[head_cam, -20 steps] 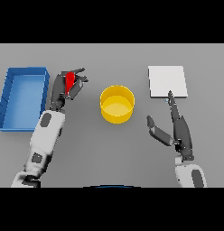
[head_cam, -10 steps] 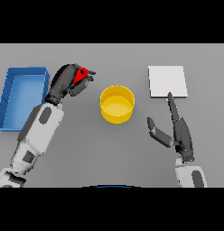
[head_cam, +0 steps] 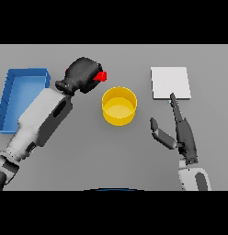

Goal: Pick up the red beaker and tilt it to pour out 1 green nut into yellow bowl. Pick up the yellow bowl and place it on the metallic measuring scale.

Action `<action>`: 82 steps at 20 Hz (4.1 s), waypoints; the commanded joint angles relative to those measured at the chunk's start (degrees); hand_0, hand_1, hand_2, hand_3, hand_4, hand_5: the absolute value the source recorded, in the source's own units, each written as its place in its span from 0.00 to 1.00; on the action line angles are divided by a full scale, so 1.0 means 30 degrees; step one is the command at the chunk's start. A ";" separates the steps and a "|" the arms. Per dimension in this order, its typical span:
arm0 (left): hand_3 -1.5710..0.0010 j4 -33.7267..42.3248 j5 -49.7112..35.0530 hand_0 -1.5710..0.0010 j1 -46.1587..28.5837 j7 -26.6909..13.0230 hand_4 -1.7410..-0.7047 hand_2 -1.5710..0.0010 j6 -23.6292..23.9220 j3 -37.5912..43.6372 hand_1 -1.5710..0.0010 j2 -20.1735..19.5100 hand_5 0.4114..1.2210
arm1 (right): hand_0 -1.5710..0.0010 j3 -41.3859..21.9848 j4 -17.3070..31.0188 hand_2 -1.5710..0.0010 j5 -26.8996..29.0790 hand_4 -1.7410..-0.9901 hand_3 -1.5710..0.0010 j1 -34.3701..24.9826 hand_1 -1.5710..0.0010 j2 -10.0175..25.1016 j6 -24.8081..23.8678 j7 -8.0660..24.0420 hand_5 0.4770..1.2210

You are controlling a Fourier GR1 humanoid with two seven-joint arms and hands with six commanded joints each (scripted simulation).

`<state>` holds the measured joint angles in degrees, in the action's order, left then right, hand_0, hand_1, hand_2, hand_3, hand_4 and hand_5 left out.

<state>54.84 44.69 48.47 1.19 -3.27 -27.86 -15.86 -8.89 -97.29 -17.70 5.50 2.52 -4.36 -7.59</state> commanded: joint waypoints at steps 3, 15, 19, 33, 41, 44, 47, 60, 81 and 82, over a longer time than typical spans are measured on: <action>0.00 -0.0803 0.1824 0.00 0.1601 0.0213 0.09 0.00 -0.1751 -0.2004 0.00 -0.0217 0.98 | 1.00 -0.0197 -0.0210 1.00 -0.0164 0.90 1.00 0.0178 1.00 -0.0186 -0.0082 -0.0090 0.28; 0.00 -0.4378 0.7434 0.00 0.5678 0.0893 0.02 0.00 -0.4105 -0.7159 0.00 0.0463 1.00 | 1.00 -0.0261 0.0070 1.00 0.0385 0.90 1.00 -0.0031 1.00 -0.0330 0.0451 -0.0064 0.30; 0.00 -0.4601 0.8321 0.00 0.6002 0.0754 0.01 0.00 -0.4047 -0.7984 0.00 0.0998 1.00 | 1.00 -0.0007 0.0195 1.00 0.0702 0.91 1.00 -0.0212 1.00 -0.0301 0.0504 0.0181 0.29; 0.00 -0.5684 1.2495 0.00 0.8379 0.2118 0.01 0.00 -0.4791 -1.2305 0.00 0.2254 1.00 | 1.00 -0.0398 0.0549 1.00 -0.0349 0.92 1.00 -0.0062 1.00 -0.0728 -0.0317 -0.0147 0.27; 0.00 -0.7295 1.1774 0.00 1.1176 0.3113 0.01 0.00 -0.3907 -1.0555 0.00 0.1498 1.00 | 1.00 -0.0387 0.0642 1.00 -0.0592 0.95 1.00 -0.0099 1.00 -0.0518 -0.0419 -0.0559 0.28; 0.35 -0.8426 1.0559 0.00 1.2475 0.2917 0.01 0.00 -0.3636 -0.8602 0.00 0.0680 1.00 | 1.00 -0.0438 0.0450 1.00 -0.0639 0.95 1.00 -0.0210 1.00 -0.0582 -0.0512 -0.0496 0.27; 0.18 -0.9911 0.8528 0.00 1.3314 0.2882 0.01 0.00 -0.3587 -0.5958 0.00 -0.0037 1.00 | 1.00 -0.0260 0.0466 1.00 -0.0289 0.99 1.00 -0.0226 1.00 -0.0545 -0.0378 -0.0410 0.28; 0.09 -1.3013 -0.1206 0.00 0.9834 -0.2908 0.00 0.00 0.0294 0.5115 0.00 -0.5888 1.00 | 1.00 -0.0350 0.0915 1.00 -0.0134 0.93 1.00 -0.0920 1.00 -0.0718 -0.0282 0.0027 0.24; 0.02 0.1102 -0.9562 0.00 -0.5014 -0.9655 0.00 0.00 0.5295 0.9382 0.00 -0.4377 0.94 | 1.00 -0.0437 0.0788 1.00 -0.0247 0.98 1.00 -0.0525 1.00 -0.0437 -0.0130 -0.0264 0.23; 0.02 0.1498 -0.9693 0.00 -0.5339 -0.9916 0.00 0.00 0.5355 0.9422 0.00 -0.4265 0.91 | 1.00 -0.0373 0.0729 1.00 -0.0172 0.97 1.00 -0.0516 1.00 -0.0357 -0.0109 -0.0498 0.23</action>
<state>59.31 15.57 32.42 -28.49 12.72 0.40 -28.65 -10.00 -95.10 -18.22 3.96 1.47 -4.70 -9.13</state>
